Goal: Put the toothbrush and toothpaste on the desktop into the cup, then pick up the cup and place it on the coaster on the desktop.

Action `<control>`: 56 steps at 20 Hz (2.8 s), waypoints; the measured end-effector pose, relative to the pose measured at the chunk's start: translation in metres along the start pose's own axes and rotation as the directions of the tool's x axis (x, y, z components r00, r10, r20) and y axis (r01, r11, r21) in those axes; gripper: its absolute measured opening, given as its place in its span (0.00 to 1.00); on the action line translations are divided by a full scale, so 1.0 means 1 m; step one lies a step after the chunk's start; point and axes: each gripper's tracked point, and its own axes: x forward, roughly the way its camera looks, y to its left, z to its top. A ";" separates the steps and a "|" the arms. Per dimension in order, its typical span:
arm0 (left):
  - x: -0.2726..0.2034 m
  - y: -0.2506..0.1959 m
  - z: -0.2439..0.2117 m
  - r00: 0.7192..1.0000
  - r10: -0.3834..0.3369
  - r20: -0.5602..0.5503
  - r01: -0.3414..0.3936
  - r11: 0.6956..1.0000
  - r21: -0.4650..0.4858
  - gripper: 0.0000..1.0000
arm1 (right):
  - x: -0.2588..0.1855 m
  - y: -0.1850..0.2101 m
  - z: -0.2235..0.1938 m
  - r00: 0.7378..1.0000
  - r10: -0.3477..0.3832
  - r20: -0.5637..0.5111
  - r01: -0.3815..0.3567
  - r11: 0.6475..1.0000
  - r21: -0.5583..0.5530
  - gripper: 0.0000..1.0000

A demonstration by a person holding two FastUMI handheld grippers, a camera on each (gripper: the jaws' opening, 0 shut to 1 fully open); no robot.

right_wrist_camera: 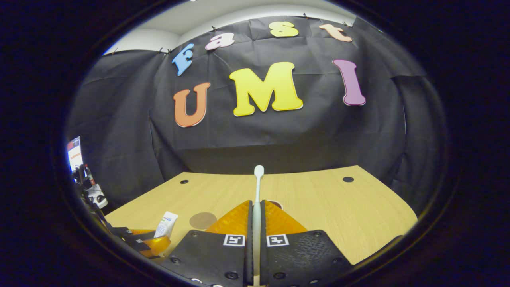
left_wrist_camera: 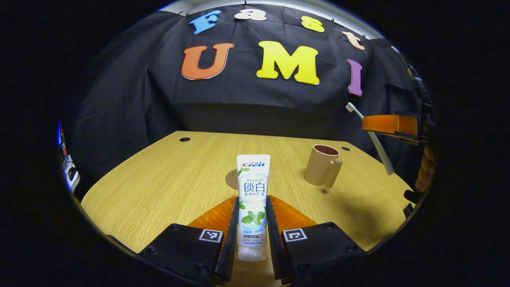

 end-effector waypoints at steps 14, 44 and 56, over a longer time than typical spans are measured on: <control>0.019 -0.009 0.034 0.996 -0.050 0.076 0.048 0.998 0.028 0.41 | 0.155 -0.023 0.003 1.000 -0.004 0.027 0.004 0.999 -0.032 0.04; 0.111 -0.151 0.132 0.928 -0.280 0.245 0.264 0.960 0.095 0.40 | 0.042 -0.111 -0.012 0.984 -0.099 0.149 0.128 0.971 -0.201 0.96; 0.158 -0.196 0.143 0.904 -0.335 0.266 0.310 0.941 0.133 0.40 | 0.033 -0.152 -0.037 0.981 -0.174 0.091 0.178 0.983 -0.038 0.94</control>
